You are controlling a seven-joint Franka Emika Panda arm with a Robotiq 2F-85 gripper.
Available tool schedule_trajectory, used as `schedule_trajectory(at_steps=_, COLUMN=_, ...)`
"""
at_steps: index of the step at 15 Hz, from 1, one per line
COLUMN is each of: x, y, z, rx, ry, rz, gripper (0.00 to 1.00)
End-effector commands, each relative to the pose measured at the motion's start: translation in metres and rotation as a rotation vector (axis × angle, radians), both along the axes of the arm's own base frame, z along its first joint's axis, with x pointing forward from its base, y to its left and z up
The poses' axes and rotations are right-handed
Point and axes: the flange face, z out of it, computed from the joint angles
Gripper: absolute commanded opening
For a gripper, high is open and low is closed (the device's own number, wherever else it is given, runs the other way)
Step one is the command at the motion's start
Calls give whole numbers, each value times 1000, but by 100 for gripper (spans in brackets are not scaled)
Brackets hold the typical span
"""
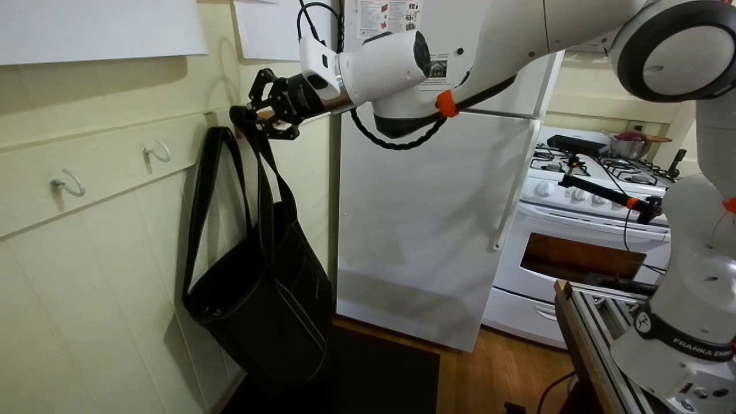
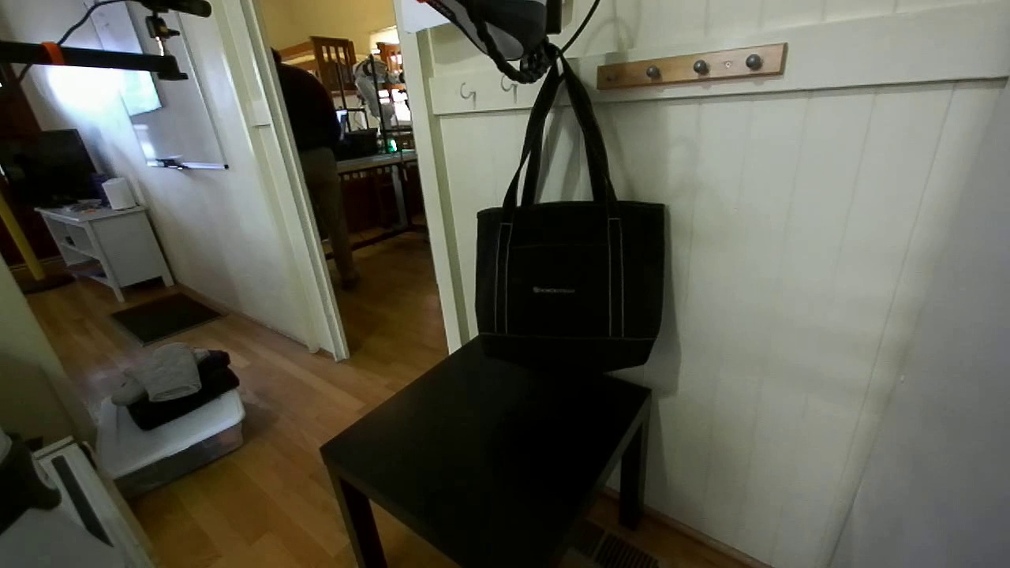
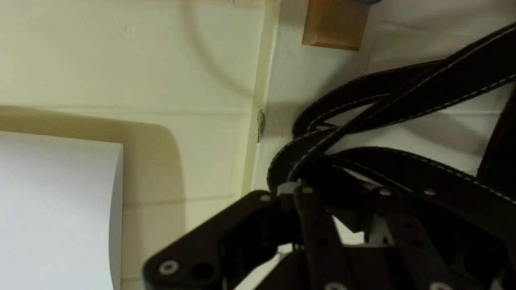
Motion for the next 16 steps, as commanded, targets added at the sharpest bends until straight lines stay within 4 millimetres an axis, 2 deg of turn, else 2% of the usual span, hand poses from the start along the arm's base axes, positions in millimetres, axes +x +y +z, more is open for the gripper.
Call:
schedule_trajectory(at_steps=1, x=13, y=-9, z=18, rx=-16, ry=-57, rz=31, gripper=3)
schedule_trajectory(at_steps=6, x=24, y=-15, z=15, rx=-29, ry=-78, rz=51, gripper=3)
schedule_trajectory(at_steps=11, x=39, y=-1, z=-3, rx=-24, ry=-82, rz=89, gripper=3)
schedule_trajectory(at_steps=16, x=50, y=2, z=-3, rx=-47, ry=-107, rz=89, gripper=3)
